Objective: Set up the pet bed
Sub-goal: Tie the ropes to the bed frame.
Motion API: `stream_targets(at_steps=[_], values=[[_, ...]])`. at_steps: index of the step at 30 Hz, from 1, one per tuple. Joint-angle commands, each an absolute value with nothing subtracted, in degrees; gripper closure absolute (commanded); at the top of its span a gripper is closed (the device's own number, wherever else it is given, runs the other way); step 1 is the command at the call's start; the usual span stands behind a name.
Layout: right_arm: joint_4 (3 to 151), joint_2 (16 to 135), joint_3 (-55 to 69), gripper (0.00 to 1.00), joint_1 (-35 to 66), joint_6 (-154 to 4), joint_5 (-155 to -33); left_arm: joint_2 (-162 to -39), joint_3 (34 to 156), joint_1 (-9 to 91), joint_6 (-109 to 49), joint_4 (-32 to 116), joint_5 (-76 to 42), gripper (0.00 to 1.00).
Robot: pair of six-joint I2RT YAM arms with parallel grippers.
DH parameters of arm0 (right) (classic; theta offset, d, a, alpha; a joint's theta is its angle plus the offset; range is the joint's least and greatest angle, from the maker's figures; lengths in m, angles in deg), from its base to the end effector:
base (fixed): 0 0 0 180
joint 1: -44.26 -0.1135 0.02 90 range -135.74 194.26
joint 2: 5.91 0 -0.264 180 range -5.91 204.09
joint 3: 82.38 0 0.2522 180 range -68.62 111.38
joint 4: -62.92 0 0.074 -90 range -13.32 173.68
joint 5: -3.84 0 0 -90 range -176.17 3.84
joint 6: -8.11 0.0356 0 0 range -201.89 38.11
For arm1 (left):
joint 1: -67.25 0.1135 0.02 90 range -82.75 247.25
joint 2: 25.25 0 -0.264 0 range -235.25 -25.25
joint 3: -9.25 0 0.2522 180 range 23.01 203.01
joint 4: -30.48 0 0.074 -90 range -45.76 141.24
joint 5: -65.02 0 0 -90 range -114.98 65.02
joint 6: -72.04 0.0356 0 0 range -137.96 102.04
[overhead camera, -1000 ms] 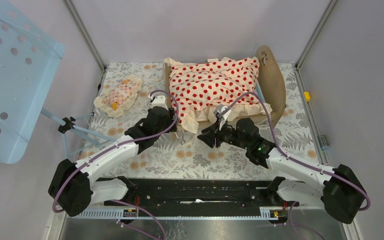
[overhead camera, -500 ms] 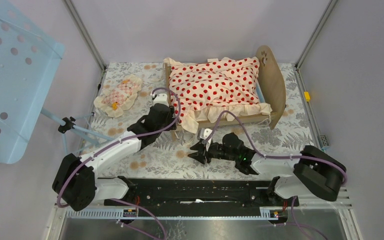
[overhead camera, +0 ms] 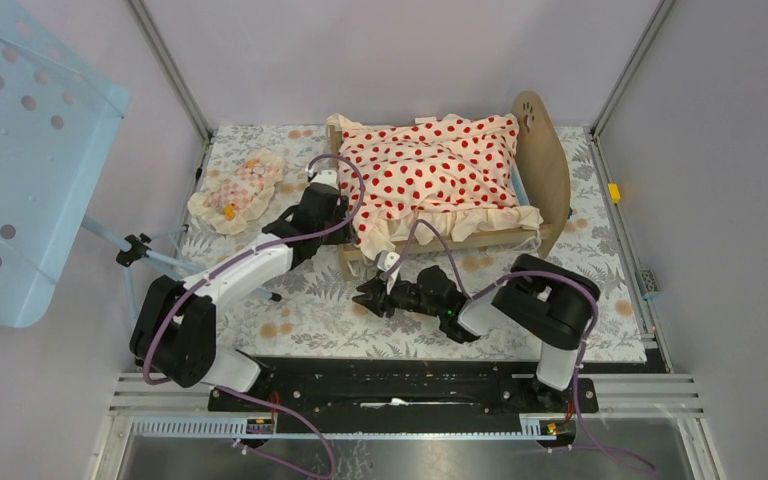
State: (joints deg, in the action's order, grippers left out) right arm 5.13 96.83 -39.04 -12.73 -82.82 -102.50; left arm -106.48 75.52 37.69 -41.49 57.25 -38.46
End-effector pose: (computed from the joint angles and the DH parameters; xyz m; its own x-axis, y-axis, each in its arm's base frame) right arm 0.1631 0.2694 0.1509 0.0002 -0.0282 -0.9996 -0.9580 0.2865 -0.0083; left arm 0.2689 -0.1430 0.2370 -0.6620 -0.0709 -0.7462 0.0700 0.9853 -0.1557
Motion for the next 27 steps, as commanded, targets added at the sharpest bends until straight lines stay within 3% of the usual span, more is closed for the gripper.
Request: stream_targets(at_steps=[1, 27], values=[[-4.2, 100.7, -34.5, 0.62, -13.2, -82.8, -98.9, -107.5, 80.5, 39.2, -38.7, 58.1, -36.4, 0.51], [2.8, 114.1, -22.8, 0.55, -13.2, -90.2, -89.0, -108.1, 80.7, 41.6, -35.6, 58.7, -32.5, 0.49]])
